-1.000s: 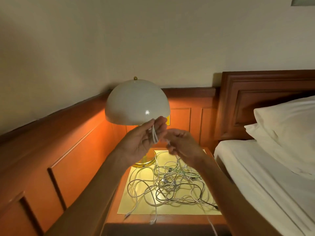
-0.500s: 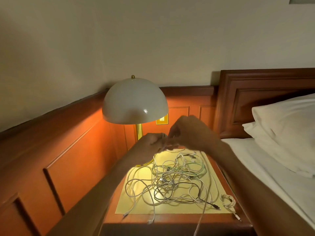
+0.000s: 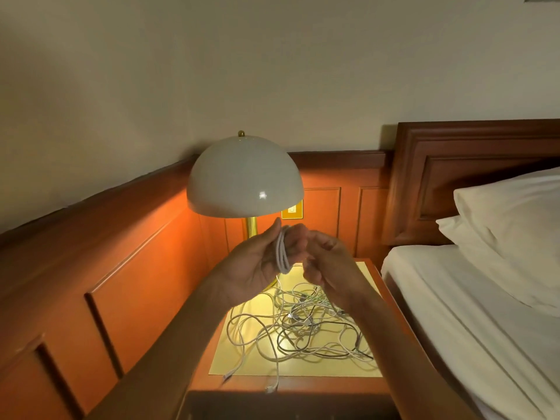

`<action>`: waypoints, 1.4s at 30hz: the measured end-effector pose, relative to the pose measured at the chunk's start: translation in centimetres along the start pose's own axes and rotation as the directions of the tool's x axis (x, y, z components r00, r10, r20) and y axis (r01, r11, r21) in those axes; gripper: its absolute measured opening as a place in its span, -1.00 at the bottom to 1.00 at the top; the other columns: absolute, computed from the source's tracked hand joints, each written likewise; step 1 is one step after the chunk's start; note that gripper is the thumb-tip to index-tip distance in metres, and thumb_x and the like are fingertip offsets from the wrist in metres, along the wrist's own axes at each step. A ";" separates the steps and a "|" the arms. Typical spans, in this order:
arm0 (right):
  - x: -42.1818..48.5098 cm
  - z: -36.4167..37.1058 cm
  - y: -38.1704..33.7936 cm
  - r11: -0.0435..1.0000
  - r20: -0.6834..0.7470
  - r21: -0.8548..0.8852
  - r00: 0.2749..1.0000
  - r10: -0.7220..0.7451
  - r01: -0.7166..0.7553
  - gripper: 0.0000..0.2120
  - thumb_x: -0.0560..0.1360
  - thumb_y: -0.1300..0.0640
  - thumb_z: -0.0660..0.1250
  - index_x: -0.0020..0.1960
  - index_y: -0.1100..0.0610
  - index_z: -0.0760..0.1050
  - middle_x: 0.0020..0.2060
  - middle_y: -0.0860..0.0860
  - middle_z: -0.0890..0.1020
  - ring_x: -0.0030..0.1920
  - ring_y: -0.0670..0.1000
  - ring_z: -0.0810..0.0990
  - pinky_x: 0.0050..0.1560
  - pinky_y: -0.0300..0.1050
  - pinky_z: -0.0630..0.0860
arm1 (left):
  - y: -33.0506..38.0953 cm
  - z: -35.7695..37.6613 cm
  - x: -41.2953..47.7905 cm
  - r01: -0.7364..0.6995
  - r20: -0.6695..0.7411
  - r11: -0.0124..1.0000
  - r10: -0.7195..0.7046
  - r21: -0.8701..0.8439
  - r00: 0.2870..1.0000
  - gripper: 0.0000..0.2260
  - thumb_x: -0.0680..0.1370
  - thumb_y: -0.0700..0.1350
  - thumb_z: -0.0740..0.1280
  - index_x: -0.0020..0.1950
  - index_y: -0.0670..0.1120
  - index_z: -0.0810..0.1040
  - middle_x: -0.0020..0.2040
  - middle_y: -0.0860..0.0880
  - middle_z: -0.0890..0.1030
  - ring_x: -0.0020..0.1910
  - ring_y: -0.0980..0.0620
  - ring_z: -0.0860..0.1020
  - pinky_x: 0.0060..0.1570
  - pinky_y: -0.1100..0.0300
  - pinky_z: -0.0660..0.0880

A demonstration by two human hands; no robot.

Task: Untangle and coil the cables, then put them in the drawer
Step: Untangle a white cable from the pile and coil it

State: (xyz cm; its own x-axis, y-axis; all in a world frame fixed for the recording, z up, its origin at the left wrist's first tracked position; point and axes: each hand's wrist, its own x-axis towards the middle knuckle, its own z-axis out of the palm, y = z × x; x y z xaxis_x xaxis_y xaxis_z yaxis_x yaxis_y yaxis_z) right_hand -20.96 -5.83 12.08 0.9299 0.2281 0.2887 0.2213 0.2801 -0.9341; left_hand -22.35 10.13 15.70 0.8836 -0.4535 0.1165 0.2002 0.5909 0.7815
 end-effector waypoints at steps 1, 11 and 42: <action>-0.8 0.4 0.5 1.000 -0.051 -0.004 0.999 0.016 -0.017 -0.82 0.61 0.15 0.30 -0.05 0.24 0.59 -0.43 0.02 0.50 -0.59 -0.10 0.25 -0.48 -0.16 0.03 | -0.5 0.1 0.4 -0.031 -0.019 0.998 0.030 -0.055 0.999 -0.70 0.46 -0.11 0.30 0.07 -0.28 0.59 -0.05 -0.14 0.71 -0.14 0.00 0.70 -0.11 0.13 0.65; -4.5 1.4 -1.0 0.804 -0.031 -0.593 0.999 0.037 -0.048 -0.81 0.66 0.05 0.21 0.12 0.04 0.60 -0.35 0.07 0.68 -0.60 -0.06 0.48 -0.57 -0.24 0.41 | -2.4 0.1 3.3 -0.426 -0.114 0.869 0.464 0.253 0.879 -0.72 0.62 -0.05 0.22 0.24 -0.17 0.52 0.21 -0.09 0.64 0.21 -0.01 0.60 0.23 0.18 0.52; -2.2 0.5 3.4 0.557 -0.003 -0.830 1.000 -0.029 0.014 -0.75 0.63 0.05 0.28 0.25 -0.01 0.62 -0.32 -0.09 0.68 -0.19 -0.14 0.66 -0.15 -0.44 0.41 | -4.6 -3.4 5.6 -0.368 -0.247 0.818 0.506 0.443 0.827 -0.76 0.68 -0.07 0.16 0.05 -0.17 0.56 0.06 -0.05 0.70 0.12 -0.02 0.65 0.22 0.07 0.51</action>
State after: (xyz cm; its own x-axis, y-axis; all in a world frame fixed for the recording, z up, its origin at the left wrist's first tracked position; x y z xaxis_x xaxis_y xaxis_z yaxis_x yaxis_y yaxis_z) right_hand -22.39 -4.96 8.41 0.9239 0.2176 0.3147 0.3802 -0.6152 -0.6906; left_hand -16.83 7.13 10.64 0.9361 0.0884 0.3404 -0.3489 0.3542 0.8676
